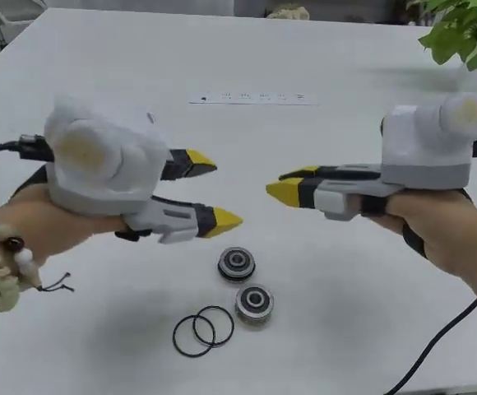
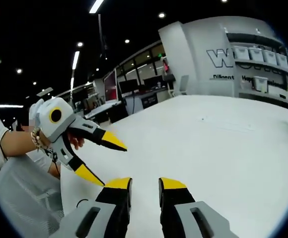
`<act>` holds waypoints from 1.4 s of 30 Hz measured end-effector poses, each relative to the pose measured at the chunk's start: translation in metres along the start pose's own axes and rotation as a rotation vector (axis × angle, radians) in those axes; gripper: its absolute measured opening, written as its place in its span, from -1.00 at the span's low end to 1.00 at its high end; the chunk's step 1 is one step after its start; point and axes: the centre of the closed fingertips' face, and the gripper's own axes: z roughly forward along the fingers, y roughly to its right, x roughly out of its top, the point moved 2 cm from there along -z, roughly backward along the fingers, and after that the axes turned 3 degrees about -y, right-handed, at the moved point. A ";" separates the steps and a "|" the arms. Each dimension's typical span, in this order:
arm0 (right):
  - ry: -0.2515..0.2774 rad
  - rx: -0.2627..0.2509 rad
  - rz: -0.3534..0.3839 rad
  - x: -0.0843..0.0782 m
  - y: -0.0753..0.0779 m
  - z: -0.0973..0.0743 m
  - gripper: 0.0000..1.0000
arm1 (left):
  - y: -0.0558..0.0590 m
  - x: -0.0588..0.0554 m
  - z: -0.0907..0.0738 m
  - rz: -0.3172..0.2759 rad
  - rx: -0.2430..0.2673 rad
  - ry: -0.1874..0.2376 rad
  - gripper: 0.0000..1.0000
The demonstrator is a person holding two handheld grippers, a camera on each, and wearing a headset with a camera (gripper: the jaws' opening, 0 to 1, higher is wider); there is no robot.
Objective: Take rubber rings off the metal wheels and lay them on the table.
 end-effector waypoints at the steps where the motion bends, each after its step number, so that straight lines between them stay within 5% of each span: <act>1: -0.016 -0.003 -0.009 -0.003 0.000 0.001 -0.63 | 0.006 -0.001 0.003 -0.015 -0.023 0.008 -0.25; 7: -0.109 0.029 -0.058 -0.021 -0.013 0.007 -0.56 | 0.029 -0.018 0.013 -0.010 -0.115 -0.049 -0.40; 11: -0.175 0.051 -0.106 -0.035 -0.020 0.012 -0.55 | 0.034 -0.023 0.017 -0.019 -0.130 -0.064 -0.62; 18: -0.290 0.081 -0.215 -0.059 -0.030 0.019 -0.52 | 0.040 -0.035 0.018 -0.028 -0.158 -0.102 -0.67; 32: -0.306 0.119 -0.240 -0.064 -0.037 0.022 -0.53 | 0.040 -0.038 0.022 -0.126 -0.171 -0.071 -0.84; 42: -0.264 0.125 -0.188 -0.062 -0.038 0.027 -0.47 | 0.042 -0.036 0.025 -0.165 -0.158 -0.060 -0.84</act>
